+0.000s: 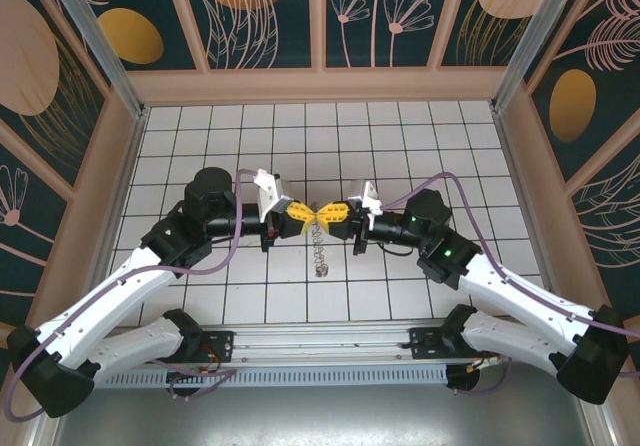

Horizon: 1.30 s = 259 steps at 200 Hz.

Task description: Put the keys on the keyring

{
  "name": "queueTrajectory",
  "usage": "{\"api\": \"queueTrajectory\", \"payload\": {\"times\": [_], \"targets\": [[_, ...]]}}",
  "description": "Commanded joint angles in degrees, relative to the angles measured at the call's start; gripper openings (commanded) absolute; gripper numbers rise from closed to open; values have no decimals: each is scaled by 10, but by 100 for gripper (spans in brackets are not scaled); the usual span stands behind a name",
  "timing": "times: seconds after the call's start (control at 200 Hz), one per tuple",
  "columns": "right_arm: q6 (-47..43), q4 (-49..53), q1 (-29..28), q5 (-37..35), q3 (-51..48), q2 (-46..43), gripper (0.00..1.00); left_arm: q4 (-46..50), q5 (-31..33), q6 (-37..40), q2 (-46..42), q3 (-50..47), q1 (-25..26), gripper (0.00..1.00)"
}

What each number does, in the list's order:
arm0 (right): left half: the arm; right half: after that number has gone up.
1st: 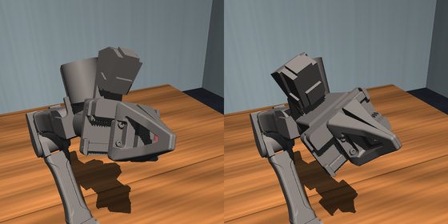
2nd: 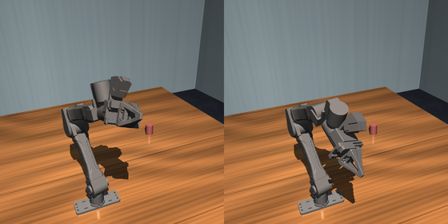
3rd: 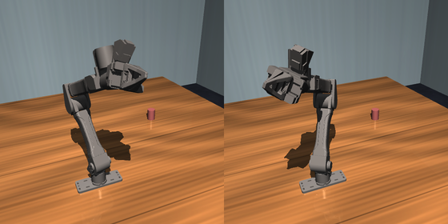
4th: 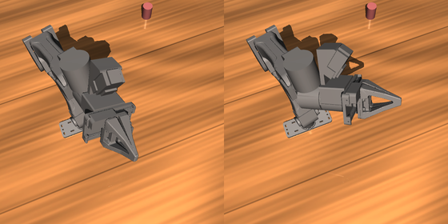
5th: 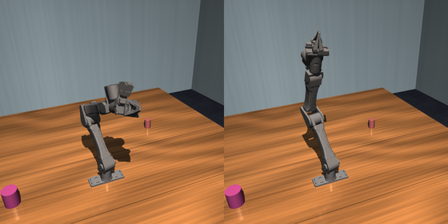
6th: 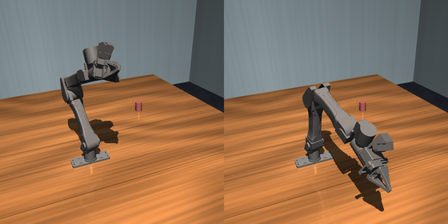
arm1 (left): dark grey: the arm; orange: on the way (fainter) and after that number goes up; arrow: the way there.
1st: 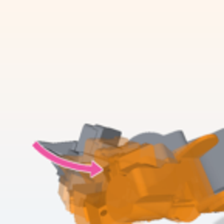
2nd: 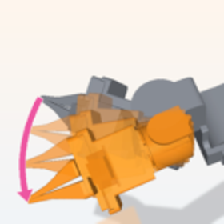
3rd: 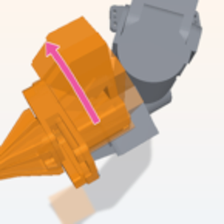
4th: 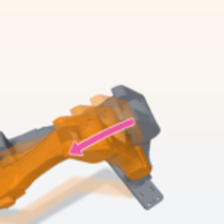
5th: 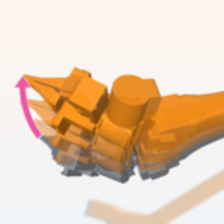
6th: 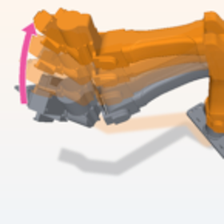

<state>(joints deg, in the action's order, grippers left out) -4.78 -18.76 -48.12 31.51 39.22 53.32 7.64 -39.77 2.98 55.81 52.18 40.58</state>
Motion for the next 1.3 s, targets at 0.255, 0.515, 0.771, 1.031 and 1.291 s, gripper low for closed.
{"api": "queueTrajectory", "payload": {"times": [0.255, 0.515, 0.771, 1.031, 1.291], "targets": [[-7, -55, -4, 46, -3, -23, 0, -41, -40, -16, 4, 3, 5, 3], [43, -153, -4, 99, -25, -11, 0, -59, -73, -28, 6, 1, 5, 10], [57, -177, -4, 111, -28, -5, 0, -66, -97, -33, 7, -2, 5, 6], [60, -170, -2, 96, -26, -5, 0, -72, -85, -29, 5, -2, 5, 0], [57, -104, 16, 48, -25, -38, 40, -89, -11, -29, -6, -17, 5, 0]]}}
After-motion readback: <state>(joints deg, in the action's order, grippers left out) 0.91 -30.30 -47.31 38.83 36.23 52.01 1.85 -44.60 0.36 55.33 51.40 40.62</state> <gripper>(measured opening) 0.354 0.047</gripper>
